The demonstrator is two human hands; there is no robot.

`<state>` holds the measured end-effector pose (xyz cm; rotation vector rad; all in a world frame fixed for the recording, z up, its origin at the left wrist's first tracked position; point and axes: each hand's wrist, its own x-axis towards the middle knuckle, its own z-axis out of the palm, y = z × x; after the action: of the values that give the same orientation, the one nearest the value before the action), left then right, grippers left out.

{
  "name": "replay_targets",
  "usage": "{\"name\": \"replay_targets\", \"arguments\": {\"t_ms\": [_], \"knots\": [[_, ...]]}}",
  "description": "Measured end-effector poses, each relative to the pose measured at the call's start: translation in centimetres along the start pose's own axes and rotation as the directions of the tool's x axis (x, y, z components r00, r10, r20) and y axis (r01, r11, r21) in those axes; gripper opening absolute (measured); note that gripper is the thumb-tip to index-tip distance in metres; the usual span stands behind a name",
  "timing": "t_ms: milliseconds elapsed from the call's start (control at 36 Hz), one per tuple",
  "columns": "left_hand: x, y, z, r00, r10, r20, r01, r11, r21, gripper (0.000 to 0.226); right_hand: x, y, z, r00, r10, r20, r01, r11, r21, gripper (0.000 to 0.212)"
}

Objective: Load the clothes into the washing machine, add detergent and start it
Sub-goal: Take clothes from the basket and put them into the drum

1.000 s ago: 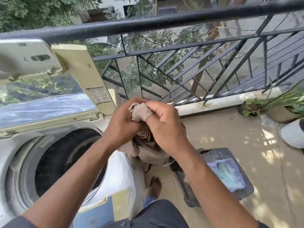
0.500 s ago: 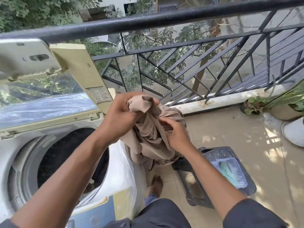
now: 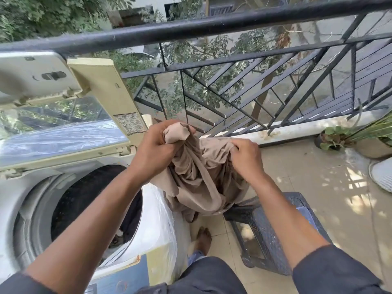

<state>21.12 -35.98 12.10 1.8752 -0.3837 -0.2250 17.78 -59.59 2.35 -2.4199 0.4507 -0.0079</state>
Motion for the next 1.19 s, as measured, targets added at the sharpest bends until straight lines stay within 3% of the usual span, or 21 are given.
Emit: {"name": "replay_targets", "arguments": {"t_ms": [167, 278, 472, 528, 639, 694, 778, 833, 972, 1028, 1111, 1194], "knots": [[0.1, -2.5, 0.9, 0.994, -0.080, -0.081, 0.086, 0.993, 0.077, 0.028, -0.7, -6.3, -6.1, 0.975, -0.172, -0.141, 0.193, 0.969, 0.156, 0.021], [0.1, -2.4, 1.3, 0.994, -0.048, -0.093, 0.056, 0.995, 0.077, 0.034, -2.0, -7.9, -6.5, 0.960, -0.224, -0.167, 0.254, 0.949, 0.188, 0.023], [-1.1, -2.4, 1.5, 0.996, -0.073, -0.044, 0.078, 0.988, 0.131, 0.047, -2.3, -6.5, -4.9, 0.995, -0.098, 0.037, 0.103, 0.974, -0.203, 0.027], [-1.6, -2.6, 1.5, 0.996, -0.077, -0.041, 0.082, 0.987, 0.141, 0.048, -2.6, -6.2, -4.8, 0.995, -0.096, -0.026, 0.090, 0.978, -0.191, 0.022], [-2.0, -2.9, 1.7, 0.996, -0.076, -0.051, 0.084, 0.984, 0.158, 0.040, -4.0, -6.1, -4.0, 0.950, -0.222, -0.219, 0.214, 0.975, -0.059, 0.022], [-1.9, -3.0, 1.7, 0.997, -0.069, -0.045, 0.075, 0.987, 0.142, 0.033, -4.2, -5.2, -2.8, 0.972, -0.172, -0.160, 0.161, 0.984, -0.079, 0.024], [-2.1, -3.0, 1.8, 0.998, -0.053, -0.025, 0.056, 0.987, 0.152, 0.034, -4.1, -3.7, -1.4, 0.998, -0.036, 0.060, 0.049, 0.970, -0.237, 0.026], [-2.2, -3.2, 1.8, 0.999, -0.053, -0.008, 0.054, 0.985, 0.161, 0.036, -4.2, -3.7, -1.6, 0.998, -0.062, 0.008, 0.062, 0.981, -0.185, 0.024], [-2.8, -3.8, 2.0, 0.999, -0.053, -0.006, 0.054, 0.981, 0.189, 0.027, -5.2, -5.0, -3.4, 0.925, -0.259, -0.278, 0.278, 0.960, 0.030, 0.017], [-2.9, -3.8, 2.3, 0.997, -0.073, 0.013, 0.069, 0.980, 0.188, 0.029, -5.4, -5.2, -3.0, 0.942, -0.235, -0.239, 0.257, 0.964, 0.067, 0.017], [-3.0, -3.9, 2.9, 0.995, -0.080, 0.054, 0.066, 0.973, 0.223, 0.055, -5.5, -5.3, -2.3, 0.966, -0.209, -0.153, 0.227, 0.967, 0.112, 0.017], [-2.8, -4.2, 3.4, 0.993, -0.055, 0.104, 0.033, 0.978, 0.208, 0.060, -6.5, -7.0, -3.1, 0.930, -0.307, -0.203, 0.342, 0.925, 0.164, 0.018]]}}
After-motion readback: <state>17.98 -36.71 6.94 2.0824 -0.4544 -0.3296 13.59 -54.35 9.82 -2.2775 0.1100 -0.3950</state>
